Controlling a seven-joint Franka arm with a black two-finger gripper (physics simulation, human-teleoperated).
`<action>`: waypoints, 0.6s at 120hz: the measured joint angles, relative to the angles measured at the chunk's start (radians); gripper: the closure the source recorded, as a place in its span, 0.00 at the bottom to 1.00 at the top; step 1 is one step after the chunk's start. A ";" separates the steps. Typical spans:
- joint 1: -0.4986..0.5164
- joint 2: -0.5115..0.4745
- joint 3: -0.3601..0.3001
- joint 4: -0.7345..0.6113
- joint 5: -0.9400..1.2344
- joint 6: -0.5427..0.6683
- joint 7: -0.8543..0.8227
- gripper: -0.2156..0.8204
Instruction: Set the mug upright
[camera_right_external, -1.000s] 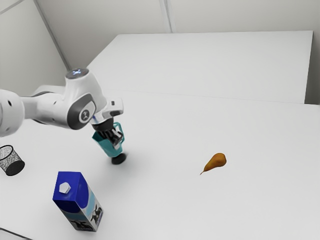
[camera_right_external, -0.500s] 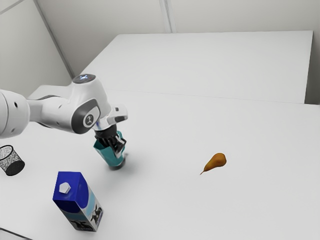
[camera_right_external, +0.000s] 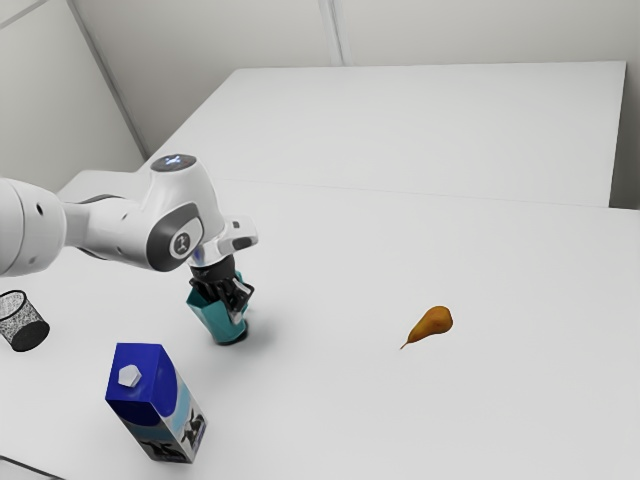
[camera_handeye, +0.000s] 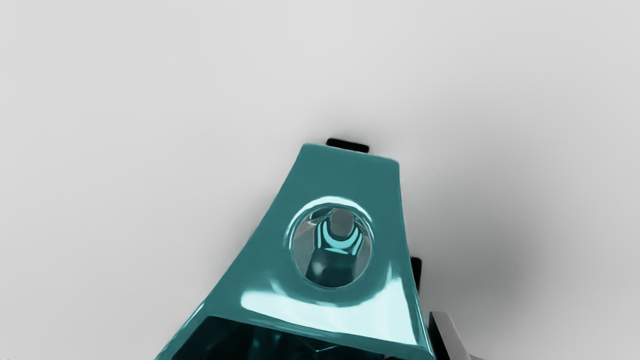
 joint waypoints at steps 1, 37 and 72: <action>0.000 0.000 0.000 0.000 0.000 0.000 -0.001 0.96; -0.008 -0.003 0.006 0.000 -0.015 -0.002 -0.004 0.74; -0.020 -0.045 0.006 0.002 -0.018 -0.003 0.000 0.48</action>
